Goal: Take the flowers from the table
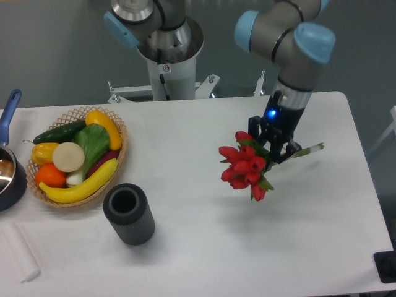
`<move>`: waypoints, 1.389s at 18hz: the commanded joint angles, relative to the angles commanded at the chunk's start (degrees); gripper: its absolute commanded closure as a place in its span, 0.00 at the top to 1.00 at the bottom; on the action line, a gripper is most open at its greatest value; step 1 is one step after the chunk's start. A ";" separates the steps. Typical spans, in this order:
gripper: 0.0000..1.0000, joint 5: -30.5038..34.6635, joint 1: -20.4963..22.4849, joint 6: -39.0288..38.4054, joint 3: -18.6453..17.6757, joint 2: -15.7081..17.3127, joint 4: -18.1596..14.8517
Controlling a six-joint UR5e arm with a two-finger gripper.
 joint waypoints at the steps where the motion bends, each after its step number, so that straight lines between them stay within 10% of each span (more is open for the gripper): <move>1: 0.41 -2.81 0.00 -3.07 0.27 0.35 0.09; 9: 0.41 -16.35 1.31 -20.93 5.54 1.67 0.79; 25: 0.41 -23.66 2.90 -22.26 5.45 1.50 0.88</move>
